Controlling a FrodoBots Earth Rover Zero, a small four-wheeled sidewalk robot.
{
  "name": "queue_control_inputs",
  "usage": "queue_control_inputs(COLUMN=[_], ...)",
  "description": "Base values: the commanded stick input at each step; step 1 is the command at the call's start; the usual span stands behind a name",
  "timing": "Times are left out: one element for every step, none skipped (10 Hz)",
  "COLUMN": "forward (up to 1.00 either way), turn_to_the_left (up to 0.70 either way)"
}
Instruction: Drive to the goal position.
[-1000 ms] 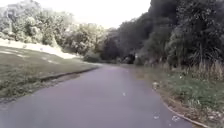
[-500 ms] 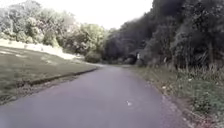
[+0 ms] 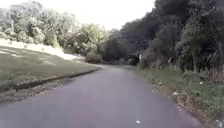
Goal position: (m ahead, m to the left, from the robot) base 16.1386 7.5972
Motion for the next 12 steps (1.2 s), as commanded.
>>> queue_control_inputs(forward=[1.00,1.00,1.00,1.00,1.00,1.00,1.00,1.00,1.00,1.00,1.00,1.00], turn_to_the_left=[0.00,0.00,0.00,0.00,0.00,0.00,0.00,0.00,0.00,0.00,0.00,0.00])
